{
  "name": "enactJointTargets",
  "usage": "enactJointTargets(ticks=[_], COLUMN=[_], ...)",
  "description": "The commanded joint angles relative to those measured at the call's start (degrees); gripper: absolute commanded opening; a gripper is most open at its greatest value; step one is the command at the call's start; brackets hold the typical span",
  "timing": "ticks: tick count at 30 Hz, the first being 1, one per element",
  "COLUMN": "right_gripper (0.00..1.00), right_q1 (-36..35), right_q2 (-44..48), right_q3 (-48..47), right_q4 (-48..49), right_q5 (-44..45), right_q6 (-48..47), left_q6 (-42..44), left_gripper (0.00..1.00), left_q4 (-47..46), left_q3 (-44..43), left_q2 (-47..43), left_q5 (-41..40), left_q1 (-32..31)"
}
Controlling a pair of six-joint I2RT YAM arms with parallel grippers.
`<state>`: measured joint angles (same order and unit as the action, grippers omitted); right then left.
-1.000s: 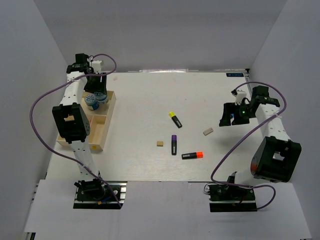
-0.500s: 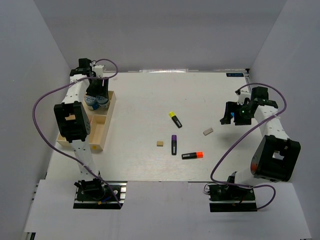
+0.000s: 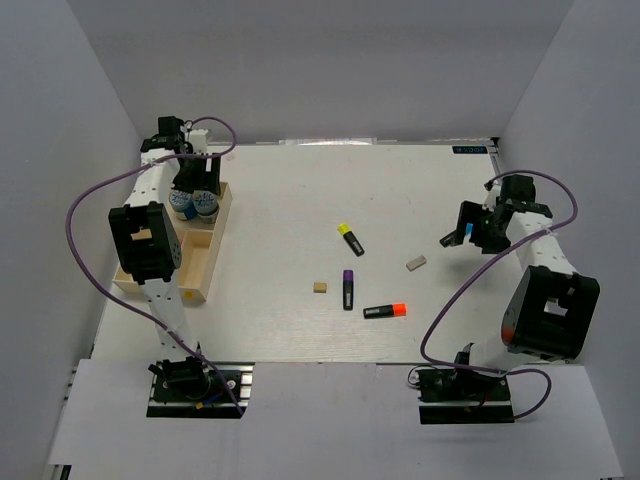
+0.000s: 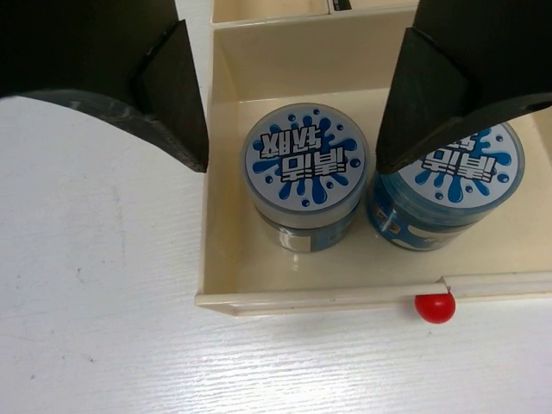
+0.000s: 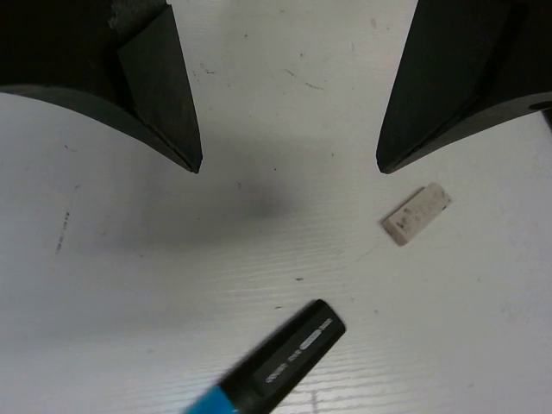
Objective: Sort the stationery into containers
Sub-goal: Place the stationery in the storage box, then pick up the pen from the center of the board.
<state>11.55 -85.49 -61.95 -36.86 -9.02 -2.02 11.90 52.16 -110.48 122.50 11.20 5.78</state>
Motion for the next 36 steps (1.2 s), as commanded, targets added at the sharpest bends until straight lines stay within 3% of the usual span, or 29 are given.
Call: enactJointTargets(ticks=[1, 5, 11, 27, 36], right_gripper=[0.87, 0.86, 0.86, 0.77, 0.65], right_q1=[0.0, -0.2, -1.3, -4.4, -4.3], right_q2=[0.0, 0.2, -4.5, -24.0, -32.2], right_q3=[0.9, 2.4, 1.8, -9.4, -15.6], right_q4=[3.8, 7.1, 9.7, 12.8, 9.9], right_q5=[8.3, 13.3, 13.3, 13.4, 16.2], right_q6=[8.1, 14.1, 20.1, 23.9, 23.9], left_q6=[-1.1, -2.3, -3.1, -3.7, -3.7], left_gripper=[0.9, 0.91, 0.92, 0.92, 0.92], left_q4=[-1.4, -4.1, -8.4, -8.9, -9.5], left_q3=[-2.1, 0.7, 3.6, 7.5, 11.2], left_q2=[-3.4, -6.5, -13.1, -21.7, -24.1], left_q5=[1.9, 2.4, 5.7, 8.9, 8.1], left_q1=[-0.3, -0.9, -0.9, -0.9, -0.9])
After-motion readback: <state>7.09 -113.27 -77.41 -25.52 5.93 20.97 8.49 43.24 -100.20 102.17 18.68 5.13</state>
